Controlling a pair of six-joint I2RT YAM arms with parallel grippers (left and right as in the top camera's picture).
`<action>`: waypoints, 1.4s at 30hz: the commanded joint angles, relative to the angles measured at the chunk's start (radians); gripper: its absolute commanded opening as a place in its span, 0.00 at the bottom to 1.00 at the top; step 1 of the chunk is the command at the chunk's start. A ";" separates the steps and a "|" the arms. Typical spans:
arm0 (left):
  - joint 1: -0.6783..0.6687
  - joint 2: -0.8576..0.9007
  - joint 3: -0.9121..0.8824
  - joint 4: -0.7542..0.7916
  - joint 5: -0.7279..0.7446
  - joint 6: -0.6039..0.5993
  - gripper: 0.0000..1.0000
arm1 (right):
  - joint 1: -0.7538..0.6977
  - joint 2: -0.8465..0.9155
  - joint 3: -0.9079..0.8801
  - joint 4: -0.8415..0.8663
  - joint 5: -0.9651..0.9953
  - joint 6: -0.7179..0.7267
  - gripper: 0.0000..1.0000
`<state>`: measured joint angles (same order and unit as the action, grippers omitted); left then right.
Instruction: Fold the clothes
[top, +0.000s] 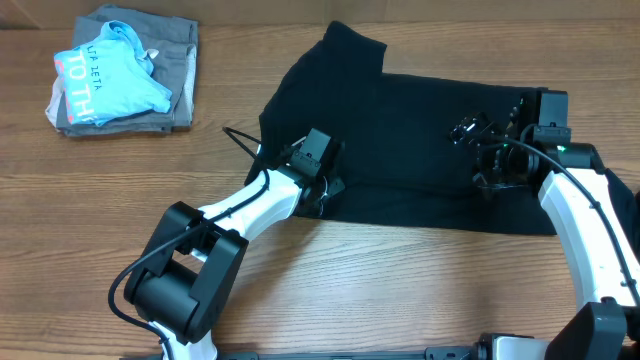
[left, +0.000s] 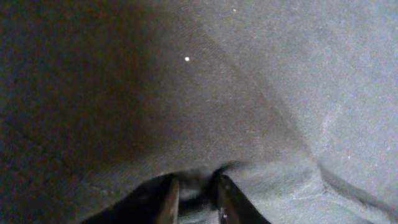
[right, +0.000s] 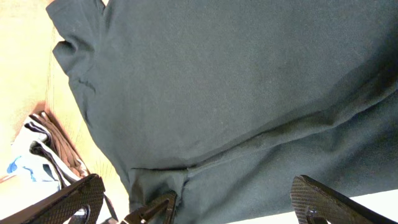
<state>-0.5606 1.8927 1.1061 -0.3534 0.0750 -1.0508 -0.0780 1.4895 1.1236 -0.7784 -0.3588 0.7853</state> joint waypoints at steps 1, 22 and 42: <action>0.006 0.013 0.011 0.004 0.005 -0.011 0.18 | -0.002 -0.008 -0.005 0.006 0.012 0.000 1.00; 0.006 0.010 0.175 -0.016 0.045 0.074 0.04 | -0.002 -0.008 -0.005 0.006 0.048 0.000 1.00; 0.006 0.077 0.183 0.130 -0.238 0.349 0.66 | -0.002 -0.008 -0.005 0.004 0.066 0.000 1.00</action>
<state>-0.5606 1.9305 1.2747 -0.2356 -0.1215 -0.8223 -0.0780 1.4895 1.1236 -0.7784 -0.3222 0.7845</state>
